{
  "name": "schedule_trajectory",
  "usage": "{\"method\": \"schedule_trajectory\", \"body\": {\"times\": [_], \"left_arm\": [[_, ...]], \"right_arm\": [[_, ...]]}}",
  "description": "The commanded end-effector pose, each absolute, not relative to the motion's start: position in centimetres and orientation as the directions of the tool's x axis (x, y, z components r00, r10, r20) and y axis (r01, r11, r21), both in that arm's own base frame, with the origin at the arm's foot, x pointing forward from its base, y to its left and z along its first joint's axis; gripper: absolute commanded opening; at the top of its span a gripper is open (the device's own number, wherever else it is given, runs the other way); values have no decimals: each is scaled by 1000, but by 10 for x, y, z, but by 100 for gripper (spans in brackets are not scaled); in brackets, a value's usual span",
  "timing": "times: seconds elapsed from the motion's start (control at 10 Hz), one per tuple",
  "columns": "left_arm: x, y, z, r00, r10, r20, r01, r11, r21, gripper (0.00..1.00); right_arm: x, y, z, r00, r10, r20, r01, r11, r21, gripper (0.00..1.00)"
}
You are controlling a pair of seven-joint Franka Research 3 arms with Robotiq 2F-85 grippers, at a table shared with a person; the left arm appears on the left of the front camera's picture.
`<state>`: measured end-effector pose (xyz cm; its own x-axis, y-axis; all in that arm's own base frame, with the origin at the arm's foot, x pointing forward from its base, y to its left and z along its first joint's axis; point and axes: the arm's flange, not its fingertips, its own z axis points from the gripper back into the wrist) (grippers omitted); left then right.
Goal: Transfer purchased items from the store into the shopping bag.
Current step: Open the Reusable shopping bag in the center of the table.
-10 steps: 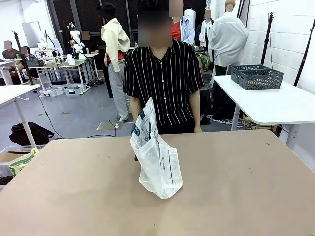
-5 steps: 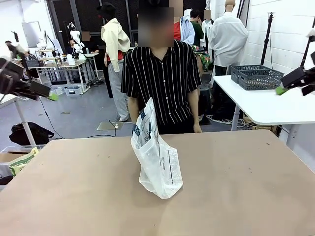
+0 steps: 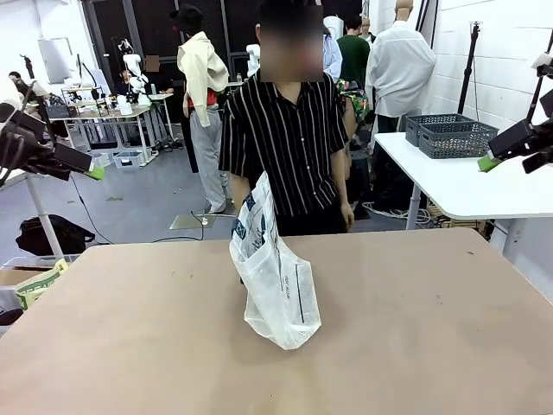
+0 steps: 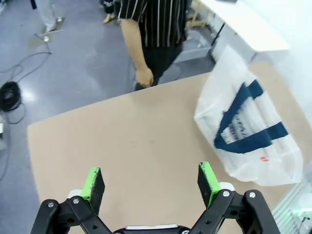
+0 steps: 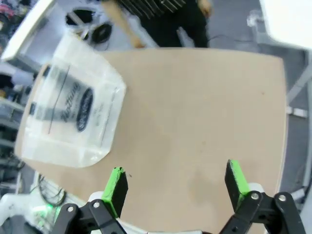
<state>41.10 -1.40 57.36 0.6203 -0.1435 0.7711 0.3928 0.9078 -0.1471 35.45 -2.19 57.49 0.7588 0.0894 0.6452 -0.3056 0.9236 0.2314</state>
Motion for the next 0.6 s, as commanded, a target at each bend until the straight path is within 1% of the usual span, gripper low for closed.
{"method": "schedule_trajectory", "body": {"times": [0.0, 0.2, 0.3, 0.4, 0.5], "left_arm": [[444, -49, 565, 589, -91, 803, 496, 825, -270, 100], [491, -117, 563, 613, -173, 771, 608, 727, -321, 100], [501, -152, 557, 616, -233, 752, 651, 688, -320, 100], [515, -176, 546, 644, -260, 719, 638, 702, -317, 100], [529, -189, 534, 677, -277, 681, 613, 724, -315, 100]], "right_arm": [[371, 39, 581, 779, 177, 602, -422, 858, 294, 100], [387, 120, 580, 758, 304, 577, -564, 749, 347, 100], [390, 150, 580, 739, 345, 580, -613, 702, 363, 100], [397, 174, 578, 742, 378, 554, -632, 669, 391, 100], [393, 196, 573, 742, 397, 540, -637, 670, 382, 100]]}}
